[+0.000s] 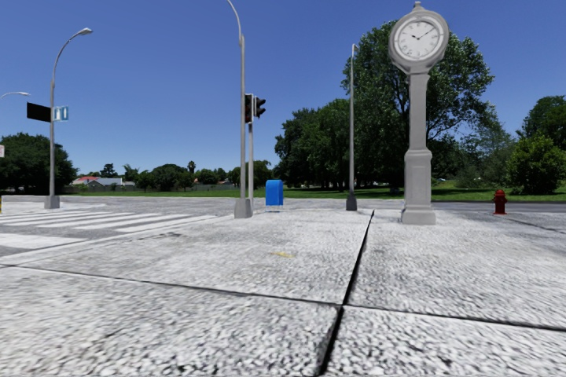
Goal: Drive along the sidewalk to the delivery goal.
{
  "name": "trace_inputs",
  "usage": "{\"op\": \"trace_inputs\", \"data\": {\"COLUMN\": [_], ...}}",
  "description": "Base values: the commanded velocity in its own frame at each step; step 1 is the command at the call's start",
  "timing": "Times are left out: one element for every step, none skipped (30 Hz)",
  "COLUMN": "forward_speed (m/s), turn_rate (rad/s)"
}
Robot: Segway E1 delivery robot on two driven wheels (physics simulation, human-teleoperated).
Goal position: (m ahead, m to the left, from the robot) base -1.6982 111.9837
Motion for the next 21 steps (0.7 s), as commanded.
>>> {"op": "trace_inputs", "data": {"forward_speed": [2.00,2.00,2.00,2.00,2.00,2.00,2.00,2.00,2.00,2.00,2.00,2.00,2.00,2.00,2.00,2.00,2.00,2.00,2.00,2.00,2.00], "turn_rate": [0.00,0.00,0.00,0.00,0.00,0.00,0.00,0.00,0.00,0.00,0.00,0.00,0.00,0.00,0.00,0.00,0.00,0.00,0.06,0.06,0.14]}}
